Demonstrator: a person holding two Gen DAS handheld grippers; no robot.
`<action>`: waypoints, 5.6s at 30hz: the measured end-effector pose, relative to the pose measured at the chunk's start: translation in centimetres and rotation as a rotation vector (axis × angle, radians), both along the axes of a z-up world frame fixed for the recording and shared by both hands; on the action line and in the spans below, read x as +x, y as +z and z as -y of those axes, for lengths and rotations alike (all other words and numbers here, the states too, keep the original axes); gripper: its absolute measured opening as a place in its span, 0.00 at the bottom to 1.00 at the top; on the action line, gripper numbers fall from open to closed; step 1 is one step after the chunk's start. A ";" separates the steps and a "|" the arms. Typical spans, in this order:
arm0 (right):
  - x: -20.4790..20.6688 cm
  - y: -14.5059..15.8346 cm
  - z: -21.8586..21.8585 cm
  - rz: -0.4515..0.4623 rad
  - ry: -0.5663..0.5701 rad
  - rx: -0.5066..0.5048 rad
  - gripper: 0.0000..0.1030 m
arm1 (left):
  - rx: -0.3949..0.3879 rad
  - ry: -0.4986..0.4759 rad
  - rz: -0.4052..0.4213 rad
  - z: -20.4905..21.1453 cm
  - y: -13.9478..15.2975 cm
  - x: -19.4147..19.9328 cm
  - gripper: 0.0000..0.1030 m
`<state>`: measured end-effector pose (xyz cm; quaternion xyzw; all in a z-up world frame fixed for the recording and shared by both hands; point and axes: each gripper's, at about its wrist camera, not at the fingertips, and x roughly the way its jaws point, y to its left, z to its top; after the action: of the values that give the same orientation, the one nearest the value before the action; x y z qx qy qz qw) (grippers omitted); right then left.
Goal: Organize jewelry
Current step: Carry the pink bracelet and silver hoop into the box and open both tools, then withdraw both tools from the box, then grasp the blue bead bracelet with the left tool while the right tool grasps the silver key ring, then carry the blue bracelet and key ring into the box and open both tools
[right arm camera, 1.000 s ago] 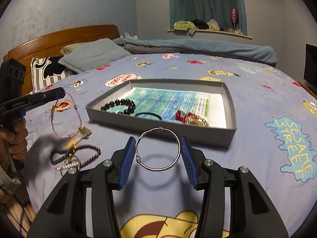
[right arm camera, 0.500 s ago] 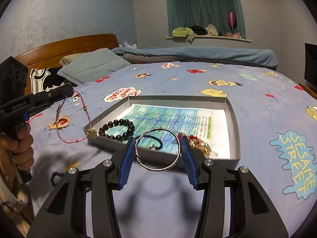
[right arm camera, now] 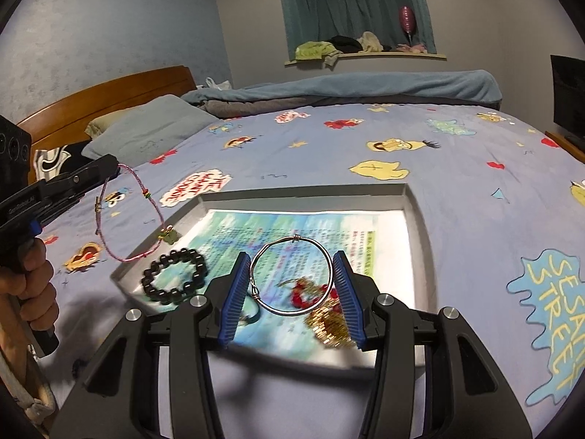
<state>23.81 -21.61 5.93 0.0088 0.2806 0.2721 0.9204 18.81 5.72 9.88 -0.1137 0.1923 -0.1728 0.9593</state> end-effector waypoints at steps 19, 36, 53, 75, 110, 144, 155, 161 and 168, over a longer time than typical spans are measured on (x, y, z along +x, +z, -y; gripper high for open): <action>5.9 -1.9 0.4 -0.131 -0.094 -0.075 0.45 | 0.156 0.106 -0.276 -0.9 -5.8 7.7 0.03; 5.0 -1.3 1.0 -0.087 -0.096 -0.045 0.56 | 0.222 0.109 -0.246 0.1 -5.7 6.3 0.66; 1.0 0.0 1.0 0.018 -0.063 -0.014 0.62 | 0.240 0.107 -0.179 -1.1 -4.9 0.9 0.81; -7.1 -0.7 -0.8 0.077 0.048 -0.074 0.62 | 0.277 0.035 -0.230 -1.6 -7.7 -10.1 0.81; -15.7 -4.0 -8.3 0.006 0.423 -0.164 0.62 | 0.353 0.052 -0.255 -4.2 -9.5 -12.6 0.08; -15.3 -3.4 -8.0 0.008 0.414 -0.162 0.44 | 0.285 0.029 -0.151 -2.3 -7.7 -13.5 0.07; -14.6 -2.6 -7.2 0.019 0.375 -0.130 0.44 | 0.246 0.030 -0.100 -1.1 -6.2 -13.1 0.07; -13.9 -1.7 -6.3 0.031 0.343 -0.100 0.44 | 0.233 0.030 -0.078 -0.3 -5.4 -12.7 0.07; -12.9 -0.6 -5.0 0.040 0.305 -0.062 0.44 | 0.208 0.038 -0.056 0.0 -4.7 -12.2 0.07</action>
<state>10.95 -16.60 5.34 -0.0676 0.2687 0.4001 0.8736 6.60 5.70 5.18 -0.0219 0.2338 -0.1305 0.9632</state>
